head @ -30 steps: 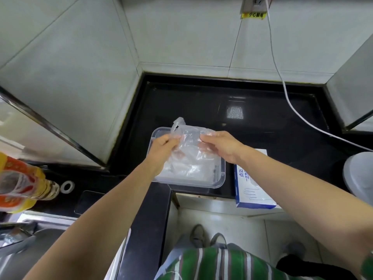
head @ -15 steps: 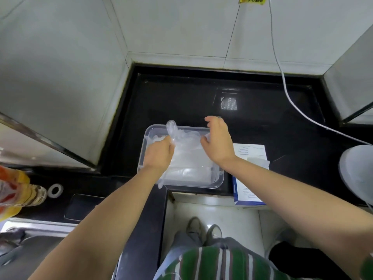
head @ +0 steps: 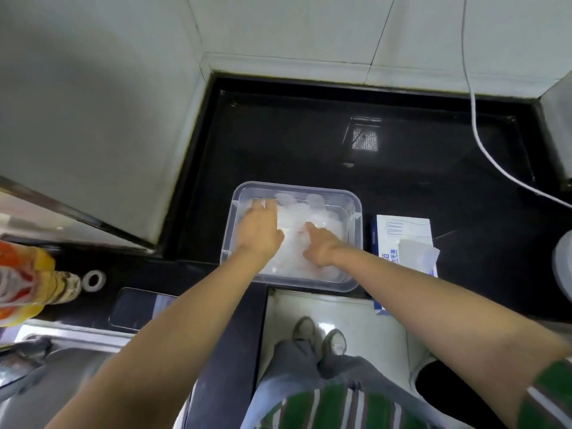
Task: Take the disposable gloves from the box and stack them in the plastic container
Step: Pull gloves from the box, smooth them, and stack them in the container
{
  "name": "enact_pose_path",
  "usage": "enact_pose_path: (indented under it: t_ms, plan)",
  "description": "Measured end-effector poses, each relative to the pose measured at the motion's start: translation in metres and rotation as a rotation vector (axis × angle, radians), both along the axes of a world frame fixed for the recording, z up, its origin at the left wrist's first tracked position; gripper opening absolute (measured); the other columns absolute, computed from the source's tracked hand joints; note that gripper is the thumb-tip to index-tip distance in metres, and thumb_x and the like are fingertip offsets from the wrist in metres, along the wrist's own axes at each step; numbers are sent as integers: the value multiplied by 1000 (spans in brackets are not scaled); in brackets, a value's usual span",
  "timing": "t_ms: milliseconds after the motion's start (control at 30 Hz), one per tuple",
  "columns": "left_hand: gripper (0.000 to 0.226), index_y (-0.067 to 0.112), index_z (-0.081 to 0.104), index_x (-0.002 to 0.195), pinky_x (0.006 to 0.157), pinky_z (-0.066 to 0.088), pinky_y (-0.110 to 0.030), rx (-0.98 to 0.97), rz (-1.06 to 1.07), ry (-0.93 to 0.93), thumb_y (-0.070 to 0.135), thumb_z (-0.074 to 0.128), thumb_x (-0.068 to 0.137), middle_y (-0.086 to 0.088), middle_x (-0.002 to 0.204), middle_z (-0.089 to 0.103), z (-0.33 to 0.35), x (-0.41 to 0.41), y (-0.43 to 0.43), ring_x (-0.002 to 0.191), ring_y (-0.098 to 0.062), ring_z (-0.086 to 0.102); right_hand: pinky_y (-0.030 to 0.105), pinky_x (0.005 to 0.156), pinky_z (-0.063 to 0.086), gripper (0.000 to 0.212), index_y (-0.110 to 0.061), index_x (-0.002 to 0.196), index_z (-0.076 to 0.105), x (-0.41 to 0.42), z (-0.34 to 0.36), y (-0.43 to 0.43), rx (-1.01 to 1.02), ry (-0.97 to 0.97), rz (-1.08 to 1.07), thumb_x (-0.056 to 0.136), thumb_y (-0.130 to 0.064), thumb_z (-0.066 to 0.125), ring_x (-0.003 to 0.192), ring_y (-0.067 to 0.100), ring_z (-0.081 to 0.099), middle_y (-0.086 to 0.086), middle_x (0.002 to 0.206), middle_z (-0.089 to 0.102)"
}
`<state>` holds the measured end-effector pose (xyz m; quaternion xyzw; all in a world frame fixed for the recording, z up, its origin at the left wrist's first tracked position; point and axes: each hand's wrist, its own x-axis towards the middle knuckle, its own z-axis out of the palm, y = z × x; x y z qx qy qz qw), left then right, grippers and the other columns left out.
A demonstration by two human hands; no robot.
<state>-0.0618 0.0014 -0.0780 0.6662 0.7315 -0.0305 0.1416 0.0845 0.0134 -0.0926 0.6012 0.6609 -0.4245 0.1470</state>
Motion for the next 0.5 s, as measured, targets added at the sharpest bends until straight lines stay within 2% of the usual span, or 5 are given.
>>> enact_pose_path:
  t_ms: [100,233,333,400,500]
  plan:
    - [26,12,61,105,79,48,-36,372,-164,-55,7,66,80,-9,107,57,23,18,2,97,-26,56,33,96,45,49,-14,147,34,-5,-8,0,-10,-53,38,100,-8,43,119,28,54,13,138,48]
    - [10,8,60,88,68,49,-35,-106,-103,-253,9,51,90,-14,100,63,27,50,5,88,-32,63,32,73,50,20,-14,85,54,-5,-20,2,-32,-53,20,92,1,43,86,25,57,10,101,58]
    - [28,9,54,123,77,52,-35,-428,79,-257,17,47,97,-16,119,60,-4,39,11,102,-33,62,31,79,45,66,-19,149,32,0,-18,5,-114,-31,4,90,8,46,118,29,54,13,143,43]
    - [57,20,30,145,80,49,-36,-494,56,-193,20,56,94,-15,138,43,-22,24,12,114,-33,54,29,73,48,93,-28,158,-1,2,-12,5,-170,-2,-39,89,11,48,119,31,53,11,153,31]
    - [90,33,13,147,77,43,-34,-452,74,-116,23,75,81,-13,149,21,-36,6,7,122,-33,46,29,62,56,104,-33,155,-16,4,-12,6,-248,37,-116,88,12,51,98,29,60,14,140,39]
